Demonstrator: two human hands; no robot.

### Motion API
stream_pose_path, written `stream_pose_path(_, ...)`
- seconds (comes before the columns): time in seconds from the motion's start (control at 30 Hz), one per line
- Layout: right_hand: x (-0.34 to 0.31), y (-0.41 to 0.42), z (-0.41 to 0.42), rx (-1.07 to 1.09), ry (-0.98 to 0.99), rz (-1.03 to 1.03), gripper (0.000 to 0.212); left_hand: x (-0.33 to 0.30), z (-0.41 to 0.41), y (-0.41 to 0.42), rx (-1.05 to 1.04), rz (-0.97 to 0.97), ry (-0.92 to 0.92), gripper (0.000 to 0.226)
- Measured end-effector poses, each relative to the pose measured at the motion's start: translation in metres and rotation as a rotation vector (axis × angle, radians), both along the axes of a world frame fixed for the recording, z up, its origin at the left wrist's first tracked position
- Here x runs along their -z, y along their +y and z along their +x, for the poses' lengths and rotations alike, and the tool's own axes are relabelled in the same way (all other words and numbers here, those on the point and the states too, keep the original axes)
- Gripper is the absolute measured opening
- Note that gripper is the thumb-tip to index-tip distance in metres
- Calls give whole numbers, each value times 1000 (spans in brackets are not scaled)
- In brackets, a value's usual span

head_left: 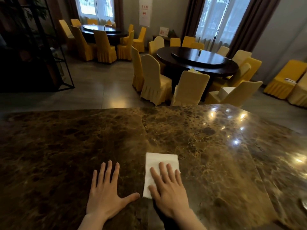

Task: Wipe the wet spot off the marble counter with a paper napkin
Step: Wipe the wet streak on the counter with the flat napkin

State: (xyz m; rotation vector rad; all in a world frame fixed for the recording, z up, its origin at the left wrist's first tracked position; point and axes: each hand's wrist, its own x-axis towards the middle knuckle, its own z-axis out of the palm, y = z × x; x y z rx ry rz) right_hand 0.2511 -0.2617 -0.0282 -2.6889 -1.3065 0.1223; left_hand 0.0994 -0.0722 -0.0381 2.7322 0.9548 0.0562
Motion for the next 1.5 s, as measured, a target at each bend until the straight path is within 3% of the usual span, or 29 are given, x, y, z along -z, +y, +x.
stream_pose_path(0.27,3,-48,63,494,81,-94,67,-1,-1,-2,-7,0,-36,137)
stream_pose_path(0.37,2,-27,47,403,74,-64,68,1,0,-1,-1,6,-27,137)
stream_pose_path(0.53,7,16,-5,-56,21,30,59,0,1,0,-11,5,7,138)
stream_pose_path(0.63,-3,14,-2,-138,92,39,58,-6,5,-2,-21,1,51,142)
stream_pose_path(0.7,-6,2,9,-100,104,58,67,-8,7,-3,-19,-8,93,143)
stream_pose_path(0.8,-3,-20,34,129,79,113,69,-12,6,-4,-17,-8,80,143)
stream_pose_path(0.93,10,-39,58,347,1,27,70,-18,5,-5,-15,-35,155,143)
stream_pose_path(1.03,16,-26,49,325,13,18,65,-20,6,-5,-13,-33,193,143)
stream_pose_path(1.27,11,12,0,-102,-85,67,55,-23,9,-7,-21,-57,217,147)
stream_pose_path(1.37,10,-5,14,-40,-84,123,52,-26,8,-7,-15,-53,241,147)
stream_pose_path(1.5,12,-51,51,296,-98,85,57,-30,8,-8,-9,-62,273,147)
